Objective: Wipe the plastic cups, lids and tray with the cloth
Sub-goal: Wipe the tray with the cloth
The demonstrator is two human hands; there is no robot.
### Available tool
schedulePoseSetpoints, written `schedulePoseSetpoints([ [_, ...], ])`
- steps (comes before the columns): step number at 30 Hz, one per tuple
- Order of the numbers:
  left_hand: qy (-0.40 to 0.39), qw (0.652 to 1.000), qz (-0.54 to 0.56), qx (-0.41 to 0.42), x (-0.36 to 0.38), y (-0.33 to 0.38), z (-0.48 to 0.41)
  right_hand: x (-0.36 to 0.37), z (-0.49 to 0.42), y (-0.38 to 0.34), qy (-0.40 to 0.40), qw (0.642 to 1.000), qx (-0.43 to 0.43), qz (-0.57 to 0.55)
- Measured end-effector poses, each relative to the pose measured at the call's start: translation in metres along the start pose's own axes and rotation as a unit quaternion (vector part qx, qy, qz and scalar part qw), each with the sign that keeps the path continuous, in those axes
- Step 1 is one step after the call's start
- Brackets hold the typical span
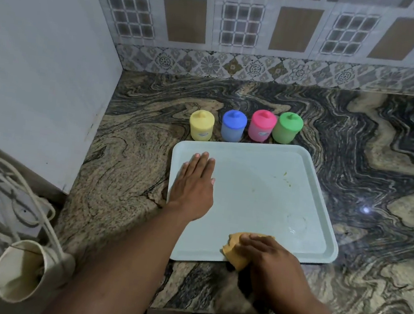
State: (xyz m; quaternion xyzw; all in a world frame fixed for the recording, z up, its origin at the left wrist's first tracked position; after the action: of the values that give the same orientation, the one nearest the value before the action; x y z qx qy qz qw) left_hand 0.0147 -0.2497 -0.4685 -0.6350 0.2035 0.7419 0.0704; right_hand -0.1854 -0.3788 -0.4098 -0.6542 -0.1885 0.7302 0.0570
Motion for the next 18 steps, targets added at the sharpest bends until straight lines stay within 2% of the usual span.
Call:
schedulePoseSetpoints([
  [2,0.004,1.000,0.000,0.000,-0.001,0.000,0.001,-0.022,-0.006,0.012,0.007,0.996,0.046,-0.075],
  [4,0.006,1.000,0.007,0.001,-0.002,0.001,0.000,-0.051,-0.025,0.029,0.074,0.983,0.093,-0.138],
  [6,-0.006,1.000,0.026,-0.005,-0.003,0.003,-0.002,-0.077,-0.058,0.055,0.164,0.972,0.129,-0.111],
  [7,-0.013,0.999,0.035,-0.013,-0.003,0.003,-0.003,-0.083,-0.078,0.067,0.181,0.969,0.144,-0.089],
  [9,-0.012,0.999,0.034,-0.027,-0.002,0.006,-0.002,-0.082,-0.118,0.086,0.158,0.975,0.141,-0.067],
  [12,0.022,0.999,-0.004,-0.031,0.002,0.009,0.003,-0.054,-0.149,0.097,0.055,0.991,0.118,-0.039],
  [13,0.034,0.999,-0.013,-0.032,0.003,0.009,0.004,-0.041,-0.147,0.096,0.042,0.992,0.112,-0.027],
  [18,0.040,0.998,-0.028,-0.033,0.004,0.010,0.004,-0.002,-0.086,0.063,0.137,0.989,0.039,0.044],
])
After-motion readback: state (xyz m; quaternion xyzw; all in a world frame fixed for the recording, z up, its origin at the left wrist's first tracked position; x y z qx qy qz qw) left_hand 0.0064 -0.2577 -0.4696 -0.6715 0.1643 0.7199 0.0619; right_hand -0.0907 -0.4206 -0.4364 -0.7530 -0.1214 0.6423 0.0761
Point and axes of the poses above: each hand's wrist, its own z-axis away from the middle knuckle, its own x-axis out of the palm, y = z × x, the point moved 3 cm from there along -z, towards the middle knuckle, and after that the axes turned 10 degrees about -x, right-handed, at the moved point
